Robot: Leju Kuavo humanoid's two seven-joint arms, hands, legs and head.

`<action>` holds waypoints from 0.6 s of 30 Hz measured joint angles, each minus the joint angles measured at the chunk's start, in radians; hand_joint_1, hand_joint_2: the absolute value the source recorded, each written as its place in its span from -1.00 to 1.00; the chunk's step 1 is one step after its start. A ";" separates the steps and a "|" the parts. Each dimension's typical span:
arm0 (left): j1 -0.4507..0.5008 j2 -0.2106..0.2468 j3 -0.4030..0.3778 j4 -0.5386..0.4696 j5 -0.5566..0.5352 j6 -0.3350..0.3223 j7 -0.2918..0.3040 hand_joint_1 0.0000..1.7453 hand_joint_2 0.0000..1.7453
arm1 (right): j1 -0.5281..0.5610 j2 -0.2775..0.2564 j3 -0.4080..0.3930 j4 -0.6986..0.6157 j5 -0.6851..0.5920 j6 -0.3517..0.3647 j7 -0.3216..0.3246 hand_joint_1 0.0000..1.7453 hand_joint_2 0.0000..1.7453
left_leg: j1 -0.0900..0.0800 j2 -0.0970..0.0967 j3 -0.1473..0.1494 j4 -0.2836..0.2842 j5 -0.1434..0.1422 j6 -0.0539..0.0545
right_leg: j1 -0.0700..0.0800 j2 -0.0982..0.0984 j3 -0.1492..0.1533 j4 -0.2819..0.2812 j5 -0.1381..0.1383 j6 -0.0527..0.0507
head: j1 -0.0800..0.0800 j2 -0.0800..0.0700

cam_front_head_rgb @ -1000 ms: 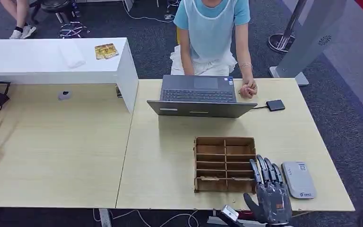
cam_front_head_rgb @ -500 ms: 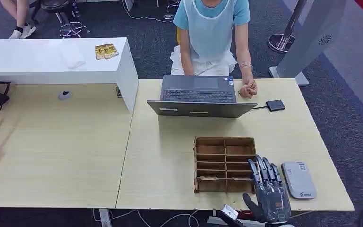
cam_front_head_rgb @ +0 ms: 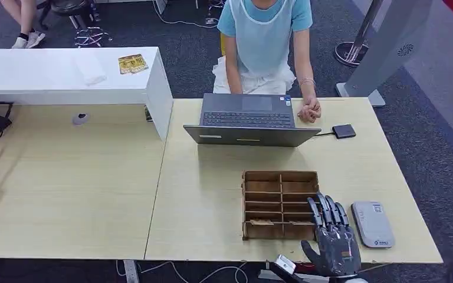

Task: Pass the card to the sensor for recognition and then transmit it.

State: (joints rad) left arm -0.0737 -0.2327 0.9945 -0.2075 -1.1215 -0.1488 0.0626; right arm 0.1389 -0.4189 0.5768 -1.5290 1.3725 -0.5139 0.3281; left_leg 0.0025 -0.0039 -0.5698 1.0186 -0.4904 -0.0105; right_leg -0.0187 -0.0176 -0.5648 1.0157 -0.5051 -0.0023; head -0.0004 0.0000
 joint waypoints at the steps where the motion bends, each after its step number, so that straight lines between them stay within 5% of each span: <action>1: 0.000 0.000 0.002 0.000 0.000 0.000 0.000 -1.00 -1.00 | 0.000 0.000 0.000 0.000 0.000 0.002 0.000 -0.90 1.00 | 0.000 0.000 0.000 0.000 0.000 0.000 | 0.000 0.000 0.000 0.000 0.000 0.000 | 0.000 0.000; 18: 0.000 0.000 0.005 0.000 -0.001 0.000 -0.001 -1.00 -1.00 | -0.007 0.000 0.000 0.000 -0.001 0.011 0.000 -0.82 1.00 | 0.000 0.000 0.000 0.000 0.000 0.000 | 0.000 0.000 0.000 0.000 0.000 0.000 | 0.000 0.000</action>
State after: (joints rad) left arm -0.0737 -0.2327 0.9991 -0.2075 -1.1223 -0.1488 0.0618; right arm 0.1323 -0.4185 0.5772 -1.5293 1.3718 -0.5024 0.3277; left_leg 0.0025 -0.0039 -0.5698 1.0186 -0.4904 -0.0105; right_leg -0.0187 -0.0177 -0.5648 1.0157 -0.5051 -0.0023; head 0.0000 -0.0004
